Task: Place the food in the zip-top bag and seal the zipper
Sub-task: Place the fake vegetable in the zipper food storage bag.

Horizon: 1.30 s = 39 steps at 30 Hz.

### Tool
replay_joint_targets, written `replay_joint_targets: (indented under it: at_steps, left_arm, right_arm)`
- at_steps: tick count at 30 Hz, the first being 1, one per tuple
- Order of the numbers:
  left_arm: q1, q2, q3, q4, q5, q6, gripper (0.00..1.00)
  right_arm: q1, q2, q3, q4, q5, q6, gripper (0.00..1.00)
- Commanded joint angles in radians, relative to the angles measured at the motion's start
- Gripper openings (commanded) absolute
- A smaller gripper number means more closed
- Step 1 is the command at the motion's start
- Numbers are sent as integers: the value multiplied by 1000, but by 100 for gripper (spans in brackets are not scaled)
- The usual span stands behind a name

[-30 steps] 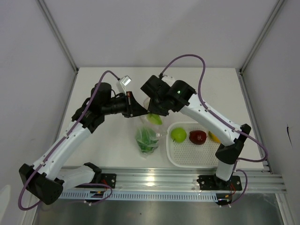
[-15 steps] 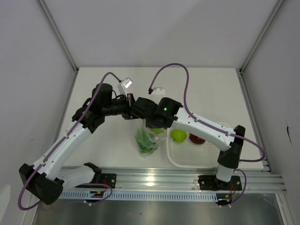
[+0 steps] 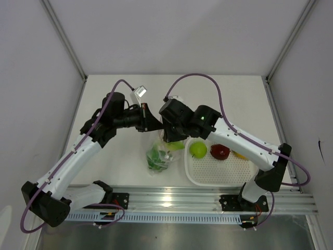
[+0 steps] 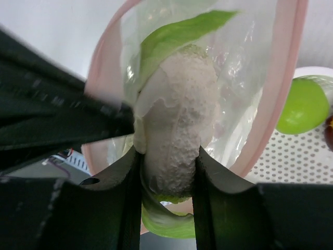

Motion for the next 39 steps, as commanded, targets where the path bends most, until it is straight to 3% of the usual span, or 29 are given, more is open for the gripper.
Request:
replay_joint_targets:
  at_steps: [1, 8, 14, 15, 20, 21, 22, 28, 39]
  left_arm:
    - [3, -21, 40, 29, 16, 35, 1]
    - [3, -44, 19, 18, 27, 35, 1]
    - [3, -56, 8, 4, 17, 38, 1]
    - [3, -58, 9, 3, 19, 38, 1]
    - [3, -58, 5, 1, 23, 36, 1]
    - [3, -58, 2, 3, 22, 36, 1]
    - [3, -58, 2, 4, 22, 38, 1]
    - [3, -67, -6, -5, -3, 46, 0]
    - [3, -46, -4, 3, -4, 58, 1]
  right_arm:
    - [-50, 21, 44, 52, -172, -41, 23]
    - [-142, 22, 25, 72, -223, -23, 26]
    - [-195, 27, 39, 106, -188, 9, 36]
    - [-195, 27, 36, 118, -191, 11, 47]
    - [-185, 51, 47, 126, -218, 14, 74]
    - [-182, 53, 53, 120, -217, 14, 93]
    - [-178, 56, 68, 115, -215, 9, 96]
    - [-170, 15, 108, 48, -166, -9, 96]
    - [-168, -174, 110, -55, -54, -14, 84]
